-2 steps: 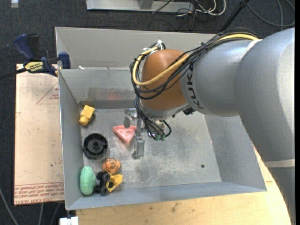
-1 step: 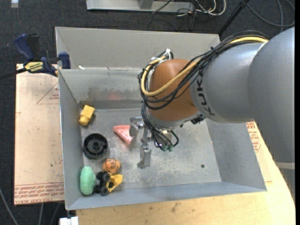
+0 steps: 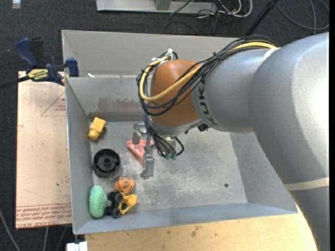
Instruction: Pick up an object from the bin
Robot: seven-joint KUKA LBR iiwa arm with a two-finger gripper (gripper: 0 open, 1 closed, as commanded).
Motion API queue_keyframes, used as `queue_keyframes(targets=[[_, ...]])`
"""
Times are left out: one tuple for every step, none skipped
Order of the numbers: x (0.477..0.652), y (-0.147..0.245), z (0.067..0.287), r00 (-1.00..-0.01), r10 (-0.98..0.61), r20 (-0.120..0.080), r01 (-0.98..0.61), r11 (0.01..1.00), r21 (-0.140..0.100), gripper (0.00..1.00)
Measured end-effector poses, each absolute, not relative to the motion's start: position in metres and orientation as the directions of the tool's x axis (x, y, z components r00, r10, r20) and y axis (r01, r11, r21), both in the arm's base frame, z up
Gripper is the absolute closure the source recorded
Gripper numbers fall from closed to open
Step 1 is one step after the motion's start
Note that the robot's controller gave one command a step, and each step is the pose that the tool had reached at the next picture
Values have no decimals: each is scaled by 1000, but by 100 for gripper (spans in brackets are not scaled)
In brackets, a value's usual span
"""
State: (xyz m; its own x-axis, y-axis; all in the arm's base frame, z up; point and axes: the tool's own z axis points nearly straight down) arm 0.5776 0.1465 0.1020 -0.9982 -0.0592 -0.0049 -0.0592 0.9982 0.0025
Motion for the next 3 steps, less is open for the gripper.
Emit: queue_keyframes(targets=[[504, 127, 84, -999, 54, -2, 54, 999, 3, 100], [504, 127, 84, -998, 55, -3, 55, 998, 3, 100], [501, 128, 170, -997, 74, -1, 74, 997, 2, 100]])
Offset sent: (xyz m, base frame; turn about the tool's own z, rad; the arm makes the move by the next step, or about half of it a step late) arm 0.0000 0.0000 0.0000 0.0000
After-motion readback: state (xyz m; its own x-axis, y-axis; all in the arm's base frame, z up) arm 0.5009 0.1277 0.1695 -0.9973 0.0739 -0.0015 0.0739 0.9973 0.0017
